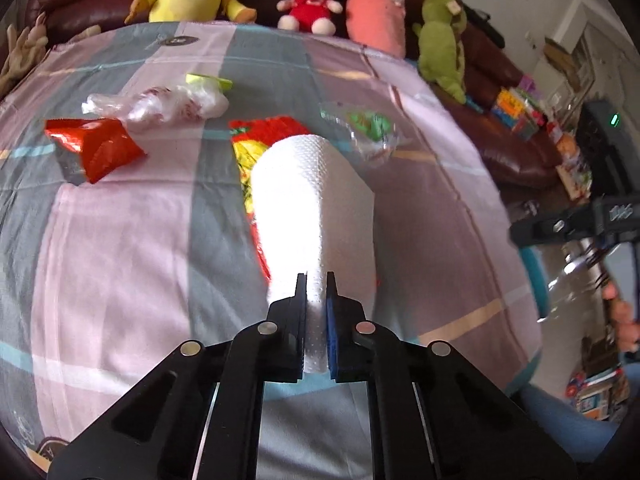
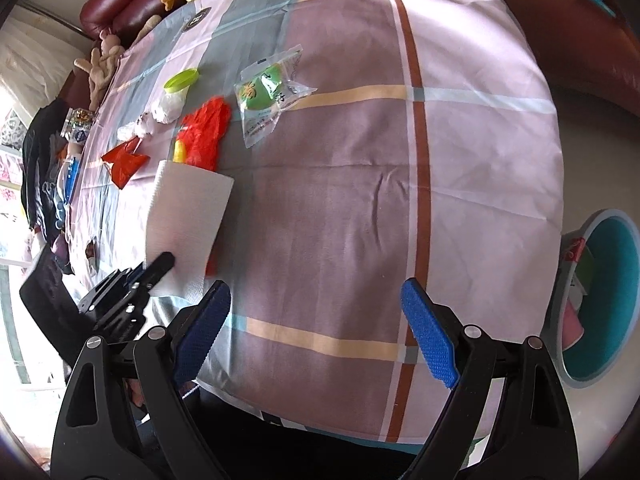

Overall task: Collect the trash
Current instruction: 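Grasp the red snack wrapper with the right tool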

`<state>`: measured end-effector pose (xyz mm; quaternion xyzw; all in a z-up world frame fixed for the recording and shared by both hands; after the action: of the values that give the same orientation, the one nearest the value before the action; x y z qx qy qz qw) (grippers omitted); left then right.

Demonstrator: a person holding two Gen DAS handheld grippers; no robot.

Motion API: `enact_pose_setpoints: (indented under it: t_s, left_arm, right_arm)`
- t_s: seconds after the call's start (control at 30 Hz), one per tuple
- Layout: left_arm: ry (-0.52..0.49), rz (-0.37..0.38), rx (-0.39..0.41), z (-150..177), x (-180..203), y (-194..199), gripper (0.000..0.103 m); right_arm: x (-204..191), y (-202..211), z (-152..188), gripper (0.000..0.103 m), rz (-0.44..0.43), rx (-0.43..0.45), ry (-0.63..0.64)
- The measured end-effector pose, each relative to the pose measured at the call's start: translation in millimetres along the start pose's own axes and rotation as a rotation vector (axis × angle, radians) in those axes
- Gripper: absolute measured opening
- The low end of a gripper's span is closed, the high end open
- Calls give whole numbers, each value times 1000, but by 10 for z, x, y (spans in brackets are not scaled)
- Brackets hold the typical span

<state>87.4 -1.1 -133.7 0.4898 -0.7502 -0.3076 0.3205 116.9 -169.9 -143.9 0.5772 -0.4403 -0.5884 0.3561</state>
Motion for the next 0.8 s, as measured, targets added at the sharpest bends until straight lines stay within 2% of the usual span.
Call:
enact_pose_setpoints:
  t_s: [0.13, 0.23, 0.33, 0.6, 0.8]
  left_arm:
    - [47, 31, 54, -90, -129, 239, 9]
    - [47, -20, 78, -136, -295, 329, 9]
    - [100, -43, 73, -105, -535, 318, 9]
    - [178, -64, 70, 31, -934, 319, 9]
    - [216, -62, 66, 126, -1141, 324, 9]
  right_arm:
    - [-56, -16, -1, 83, 5, -2, 13]
    - [-120, -63, -17, 83, 8, -7, 21]
    - [-241, -125, -32, 83, 9, -15, 36]
    - [-915, -480, -109, 83, -6, -51, 133]
    - [-1403, -887, -137, 83, 23, -88, 241]
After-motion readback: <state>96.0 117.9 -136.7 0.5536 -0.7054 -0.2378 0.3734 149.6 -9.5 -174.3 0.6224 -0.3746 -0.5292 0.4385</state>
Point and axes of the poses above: each gripper's, at about its wrist camera, not at the fingertips, and y roughly against the way its jaws point, x to its right, z to its underside, the point moved 8 cm from there along -y, roughly the way its jaws point, and after that the axes turned 13 degrees about -y, right-handed, at the moved point
